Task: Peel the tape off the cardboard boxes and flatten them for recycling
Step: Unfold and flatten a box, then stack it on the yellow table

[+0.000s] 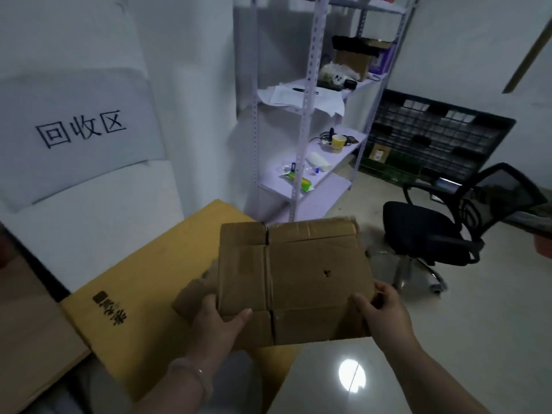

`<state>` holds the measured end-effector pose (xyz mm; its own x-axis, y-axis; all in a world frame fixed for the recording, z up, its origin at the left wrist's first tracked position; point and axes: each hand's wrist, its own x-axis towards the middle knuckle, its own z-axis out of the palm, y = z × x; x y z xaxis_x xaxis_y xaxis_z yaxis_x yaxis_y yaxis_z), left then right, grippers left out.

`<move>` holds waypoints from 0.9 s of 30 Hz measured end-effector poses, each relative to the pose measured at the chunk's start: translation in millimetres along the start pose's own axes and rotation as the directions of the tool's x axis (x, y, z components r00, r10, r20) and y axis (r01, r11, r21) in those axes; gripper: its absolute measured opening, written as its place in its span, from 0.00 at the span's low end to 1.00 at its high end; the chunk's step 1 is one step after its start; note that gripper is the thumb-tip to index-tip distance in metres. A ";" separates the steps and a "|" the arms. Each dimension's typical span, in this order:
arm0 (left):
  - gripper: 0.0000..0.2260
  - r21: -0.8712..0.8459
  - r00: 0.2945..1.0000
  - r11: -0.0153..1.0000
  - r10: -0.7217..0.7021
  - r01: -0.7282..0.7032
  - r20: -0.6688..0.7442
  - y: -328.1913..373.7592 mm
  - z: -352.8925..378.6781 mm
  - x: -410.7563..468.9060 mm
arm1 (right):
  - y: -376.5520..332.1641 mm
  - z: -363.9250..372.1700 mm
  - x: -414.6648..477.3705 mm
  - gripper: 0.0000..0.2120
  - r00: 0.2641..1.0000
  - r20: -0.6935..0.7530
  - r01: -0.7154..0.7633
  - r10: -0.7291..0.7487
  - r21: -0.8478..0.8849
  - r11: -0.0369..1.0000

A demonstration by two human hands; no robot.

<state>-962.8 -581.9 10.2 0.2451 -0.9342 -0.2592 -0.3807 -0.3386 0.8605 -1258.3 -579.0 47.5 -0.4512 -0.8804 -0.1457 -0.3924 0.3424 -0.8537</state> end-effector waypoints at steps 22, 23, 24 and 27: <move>0.27 -0.311 0.723 0.771 -0.633 0.556 -0.277 -70.7 25.1 47.8 | -42.8 222.8 204.2 0.29 0.594 0.804 0.528 0.002 -0.392 0.753; 0.27 -0.275 0.712 0.770 -0.638 0.576 -0.294 -72.2 28.8 48.0 | -44.1 225.5 209.1 0.29 0.564 0.825 0.559 0.024 -0.403 0.725; 0.26 -0.237 0.705 0.773 -0.634 0.588 -0.318 -73.4 31.6 47.7 | -45.5 227.4 213.0 0.30 0.535 0.844 0.591 0.036 -0.405 0.698; 0.26 -0.044 0.724 0.789 -0.583 0.613 -0.369 -71.7 33.9 44.0 | -51.7 232.5 219.4 0.35 0.463 0.884 0.730 -0.057 -0.344 0.590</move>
<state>-955.0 -602.5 -77.8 0.7281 -0.4373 -0.5279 -0.1108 -0.8351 0.5389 -1150.6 -866.1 -56.6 0.5223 -0.7176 -0.4607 -0.8369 -0.3277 -0.4384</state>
